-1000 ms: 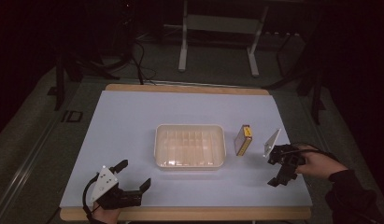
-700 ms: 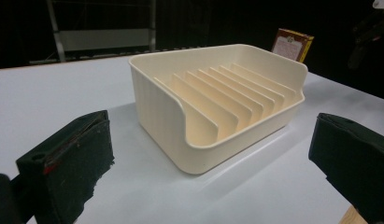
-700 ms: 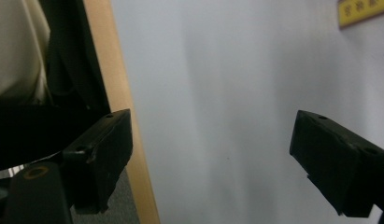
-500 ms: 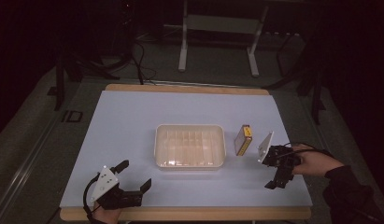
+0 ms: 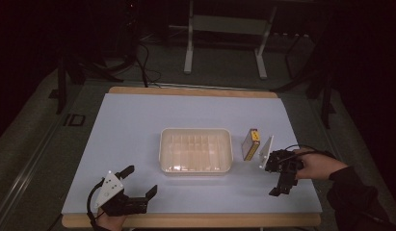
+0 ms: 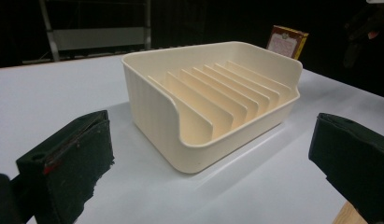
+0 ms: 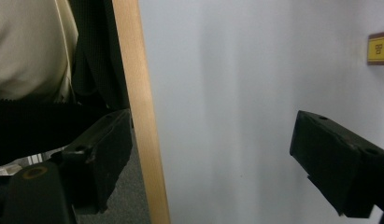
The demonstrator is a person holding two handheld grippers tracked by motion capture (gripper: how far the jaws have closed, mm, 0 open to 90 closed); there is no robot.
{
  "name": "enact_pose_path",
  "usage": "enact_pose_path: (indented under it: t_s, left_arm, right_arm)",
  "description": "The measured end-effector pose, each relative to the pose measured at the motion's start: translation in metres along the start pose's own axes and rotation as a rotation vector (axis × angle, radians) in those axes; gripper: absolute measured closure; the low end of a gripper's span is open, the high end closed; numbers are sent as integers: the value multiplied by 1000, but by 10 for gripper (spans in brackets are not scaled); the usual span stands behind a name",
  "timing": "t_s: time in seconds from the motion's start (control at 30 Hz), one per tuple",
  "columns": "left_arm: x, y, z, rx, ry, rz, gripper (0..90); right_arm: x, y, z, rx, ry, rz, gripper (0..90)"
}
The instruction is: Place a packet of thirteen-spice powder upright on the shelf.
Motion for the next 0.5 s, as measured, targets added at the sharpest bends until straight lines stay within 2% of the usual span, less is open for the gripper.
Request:
enact_pose_path:
  t_s: [0.17,0.3,0.5]
  left_arm:
    - [0,-1,0,5,-5,-2,0]
    - [0,-1,0,3,-7,0,0]
    - [0,-2,0,1,-6,4,0]
  right_arm:
    - [2,2,6,14,22,3,134]
    - [6,1,11,55,57,-20,152]
    - [7,8,13,51,83,-57,179]
Point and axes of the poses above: each handheld gripper's, and its own axes: y roughly backward along the jaws, z roughly out of its top, x roughly to its left, the point moved 2 cm from there along -y, roughly forward along the jaws, and after that the axes turned 14 degrees about x, right-handed, at the moved point
